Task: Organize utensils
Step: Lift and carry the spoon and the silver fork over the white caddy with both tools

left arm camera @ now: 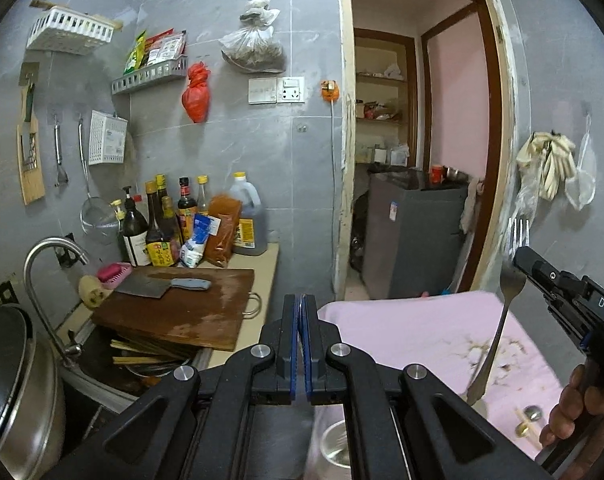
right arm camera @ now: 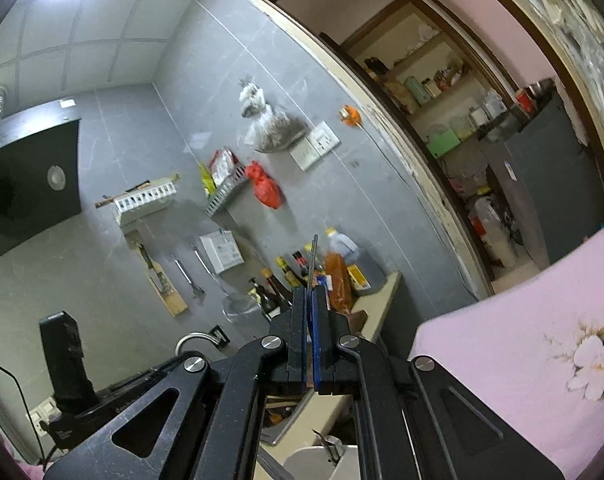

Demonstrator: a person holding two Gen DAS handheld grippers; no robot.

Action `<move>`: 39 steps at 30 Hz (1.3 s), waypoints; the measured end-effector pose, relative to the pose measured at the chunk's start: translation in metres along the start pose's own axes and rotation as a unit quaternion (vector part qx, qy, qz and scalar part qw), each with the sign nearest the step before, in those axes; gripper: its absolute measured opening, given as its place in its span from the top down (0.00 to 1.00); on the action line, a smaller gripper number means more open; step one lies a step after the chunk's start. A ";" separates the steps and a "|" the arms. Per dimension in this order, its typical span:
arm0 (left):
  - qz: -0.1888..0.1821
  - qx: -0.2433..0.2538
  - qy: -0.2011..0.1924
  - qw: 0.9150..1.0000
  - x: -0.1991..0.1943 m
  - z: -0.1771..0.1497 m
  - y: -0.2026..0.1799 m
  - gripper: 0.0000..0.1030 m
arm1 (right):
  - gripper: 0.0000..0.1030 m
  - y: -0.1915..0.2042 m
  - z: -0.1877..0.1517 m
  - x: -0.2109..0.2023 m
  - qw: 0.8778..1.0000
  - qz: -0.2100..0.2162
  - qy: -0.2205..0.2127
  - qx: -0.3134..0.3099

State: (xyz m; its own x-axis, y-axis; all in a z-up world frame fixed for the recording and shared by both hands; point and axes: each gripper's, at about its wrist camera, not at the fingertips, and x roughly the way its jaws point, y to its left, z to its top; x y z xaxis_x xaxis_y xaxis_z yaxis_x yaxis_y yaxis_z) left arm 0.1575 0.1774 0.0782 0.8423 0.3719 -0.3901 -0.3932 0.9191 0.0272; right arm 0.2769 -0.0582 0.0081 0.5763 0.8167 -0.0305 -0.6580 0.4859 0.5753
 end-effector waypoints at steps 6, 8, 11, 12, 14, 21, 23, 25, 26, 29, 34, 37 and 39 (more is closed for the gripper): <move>0.012 0.033 -0.002 0.999 0.012 -0.008 -0.007 0.97 | 0.98 -0.021 -0.022 0.012 0.999 -0.023 0.017 0.018; 0.012 0.041 -0.001 0.999 0.015 -0.012 -0.010 0.97 | 0.98 -0.027 -0.027 0.014 0.999 -0.029 0.019 0.024; 0.013 0.048 -0.001 0.999 0.020 -0.019 -0.015 0.97 | 0.98 -0.036 -0.034 0.016 0.999 -0.036 0.020 0.035; 0.015 0.051 -0.001 0.999 0.021 -0.021 -0.017 0.97 | 0.98 -0.038 -0.036 0.016 0.998 -0.039 0.022 0.036; 0.013 0.055 0.002 0.998 0.025 -0.027 -0.021 0.97 | 0.98 -0.041 -0.041 0.018 0.998 -0.046 0.025 0.034; 0.003 0.066 0.011 0.998 0.037 -0.043 -0.034 0.97 | 0.98 -0.043 -0.051 0.021 0.997 -0.057 0.039 0.021; 0.008 0.082 0.005 0.997 0.037 -0.048 -0.040 0.97 | 0.98 -0.044 -0.054 0.021 0.997 -0.060 0.043 0.021; 0.010 0.092 0.000 0.996 0.037 -0.051 -0.044 0.97 | 0.98 -0.045 -0.056 0.021 0.997 -0.063 0.046 0.025; 0.010 0.095 0.000 0.995 0.037 -0.052 -0.046 0.97 | 0.98 -0.046 -0.057 0.020 0.996 -0.065 0.047 0.026; 0.021 0.102 -0.009 0.995 0.035 -0.053 -0.049 0.97 | 0.98 -0.049 -0.060 0.019 0.996 -0.068 0.052 0.029; 0.026 0.086 -0.016 0.996 0.036 -0.048 -0.043 0.97 | 0.98 -0.051 -0.063 0.017 0.996 -0.069 0.054 0.033; 0.031 0.083 -0.014 0.996 0.040 -0.048 -0.041 0.97 | 0.97 -0.052 -0.064 0.017 0.995 -0.070 0.056 0.031; 0.031 0.083 -0.011 0.996 0.041 -0.049 -0.041 0.97 | 0.97 -0.052 -0.065 0.015 0.996 -0.067 0.055 0.031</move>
State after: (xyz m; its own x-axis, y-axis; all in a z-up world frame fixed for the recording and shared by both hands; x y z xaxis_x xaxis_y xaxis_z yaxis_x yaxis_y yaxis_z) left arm 0.1902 0.1491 0.0160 0.8265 0.4297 -0.3637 -0.3800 0.9025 0.2028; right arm 0.2888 -0.0510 -0.0753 0.5981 0.7764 -0.1988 -0.5447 0.5758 0.6098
